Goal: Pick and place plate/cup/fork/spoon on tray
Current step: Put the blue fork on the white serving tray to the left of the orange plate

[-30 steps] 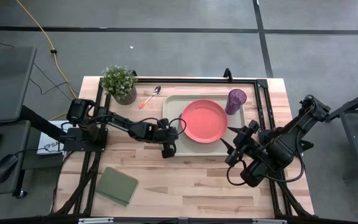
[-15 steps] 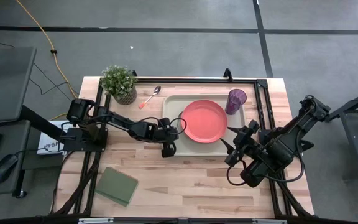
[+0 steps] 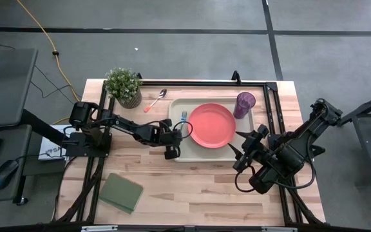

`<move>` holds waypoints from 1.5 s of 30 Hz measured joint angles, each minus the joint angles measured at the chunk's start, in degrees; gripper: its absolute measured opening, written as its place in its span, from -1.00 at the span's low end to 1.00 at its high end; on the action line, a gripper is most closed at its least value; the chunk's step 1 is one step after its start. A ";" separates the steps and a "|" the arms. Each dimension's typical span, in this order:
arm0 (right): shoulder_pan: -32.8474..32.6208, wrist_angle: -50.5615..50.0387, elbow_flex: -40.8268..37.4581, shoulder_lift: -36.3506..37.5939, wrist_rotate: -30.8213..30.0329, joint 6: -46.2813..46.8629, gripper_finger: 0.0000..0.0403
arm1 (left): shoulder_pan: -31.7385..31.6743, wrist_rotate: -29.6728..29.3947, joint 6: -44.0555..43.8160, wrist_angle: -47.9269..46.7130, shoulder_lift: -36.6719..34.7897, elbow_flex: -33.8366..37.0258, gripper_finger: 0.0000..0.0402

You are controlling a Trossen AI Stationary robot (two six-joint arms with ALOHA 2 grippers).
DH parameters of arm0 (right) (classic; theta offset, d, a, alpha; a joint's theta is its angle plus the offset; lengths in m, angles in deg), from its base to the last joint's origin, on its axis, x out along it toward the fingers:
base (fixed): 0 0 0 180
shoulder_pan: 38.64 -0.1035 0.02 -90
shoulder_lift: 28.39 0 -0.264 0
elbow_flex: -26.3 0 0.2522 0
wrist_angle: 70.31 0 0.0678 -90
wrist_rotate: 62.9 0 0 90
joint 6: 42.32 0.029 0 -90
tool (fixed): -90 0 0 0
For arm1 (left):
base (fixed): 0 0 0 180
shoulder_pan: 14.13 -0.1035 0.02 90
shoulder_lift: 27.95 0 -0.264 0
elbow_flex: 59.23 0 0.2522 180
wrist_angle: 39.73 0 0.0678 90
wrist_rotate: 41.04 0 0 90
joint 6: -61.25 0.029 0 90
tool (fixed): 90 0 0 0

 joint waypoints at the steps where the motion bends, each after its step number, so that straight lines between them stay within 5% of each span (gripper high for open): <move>1: 0.00 0.02 0.00 0.00 0.00 0.00 0.17 | 0.00 -0.01 0.01 0.02 -0.14 0.00 -1.00; 12: 0.00 0.31 0.00 0.00 0.00 -0.28 0.17 | 0.55 1.65 -4.27 -5.04 -0.23 -0.09 -1.00; 45: 0.00 0.70 0.00 0.00 0.02 -0.44 0.17 | 2.14 9.36 -4.75 0.94 -0.08 -0.02 -1.00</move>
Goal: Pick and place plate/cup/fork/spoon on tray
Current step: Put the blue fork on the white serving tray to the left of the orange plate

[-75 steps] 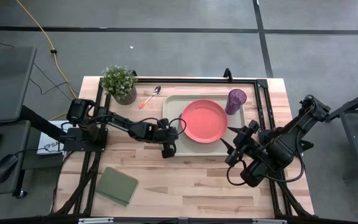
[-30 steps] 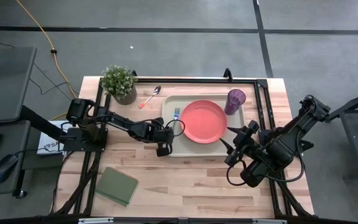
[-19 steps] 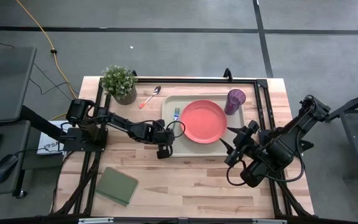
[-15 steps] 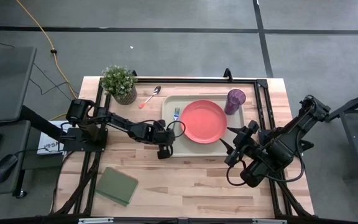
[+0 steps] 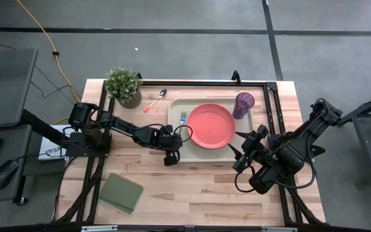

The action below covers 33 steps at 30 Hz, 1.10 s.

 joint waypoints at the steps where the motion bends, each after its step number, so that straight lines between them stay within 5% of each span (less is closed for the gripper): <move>1: 0.00 0.00 0.00 0.00 0.00 0.00 0.17 | 0.00 -0.17 0.32 -0.03 0.00 0.00 -1.00; 33: -0.02 1.05 -0.01 0.00 0.09 -0.02 0.17 | 0.55 -2.70 1.75 2.70 3.12 -0.22 -1.00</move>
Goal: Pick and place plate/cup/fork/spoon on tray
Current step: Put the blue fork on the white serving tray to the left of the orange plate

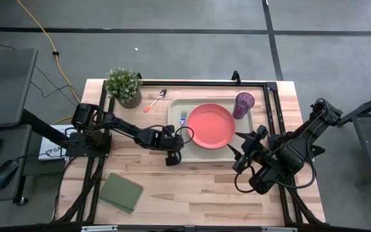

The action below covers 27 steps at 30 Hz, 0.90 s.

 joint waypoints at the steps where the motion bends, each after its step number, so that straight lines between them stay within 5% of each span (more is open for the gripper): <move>1: 0.00 0.00 0.01 0.00 0.00 0.00 0.17 | 0.12 -0.33 0.22 1.23 0.43 0.00 -1.00; 13: 0.00 0.19 0.01 0.00 -0.04 -0.01 0.17 | 0.45 1.20 0.30 9.76 1.34 0.28 -1.00; 27: 0.02 0.20 0.01 -0.02 0.00 0.00 0.17 | 0.43 -8.56 -18.38 8.20 1.32 0.28 -1.00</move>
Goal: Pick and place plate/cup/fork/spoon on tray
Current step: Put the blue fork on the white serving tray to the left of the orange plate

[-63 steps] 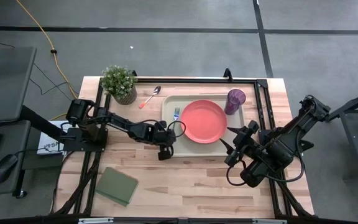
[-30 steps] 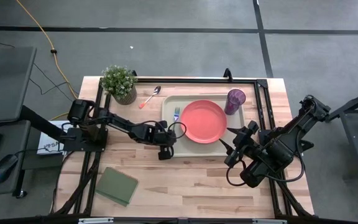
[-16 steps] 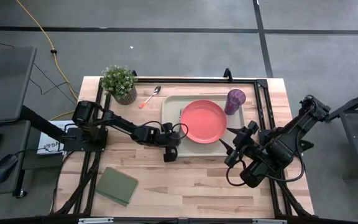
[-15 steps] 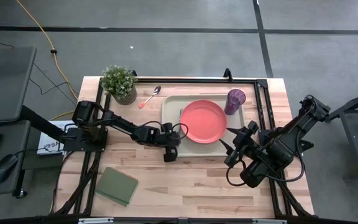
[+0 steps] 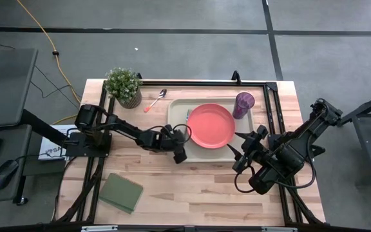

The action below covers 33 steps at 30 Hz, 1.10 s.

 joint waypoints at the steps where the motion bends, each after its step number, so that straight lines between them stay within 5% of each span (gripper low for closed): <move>1: -0.02 0.00 0.00 0.00 0.02 0.00 0.17 | 0.14 0.00 -1.39 0.04 -0.01 0.00 -1.00; 20: -0.02 0.00 0.00 -0.04 0.22 0.00 0.17 | -3.01 -8.98 2.97 0.57 0.33 0.00 -1.00; 33: 0.00 0.07 0.00 -0.04 0.20 -0.79 0.17 | -10.62 -1.21 9.35 8.14 0.45 -0.04 -1.00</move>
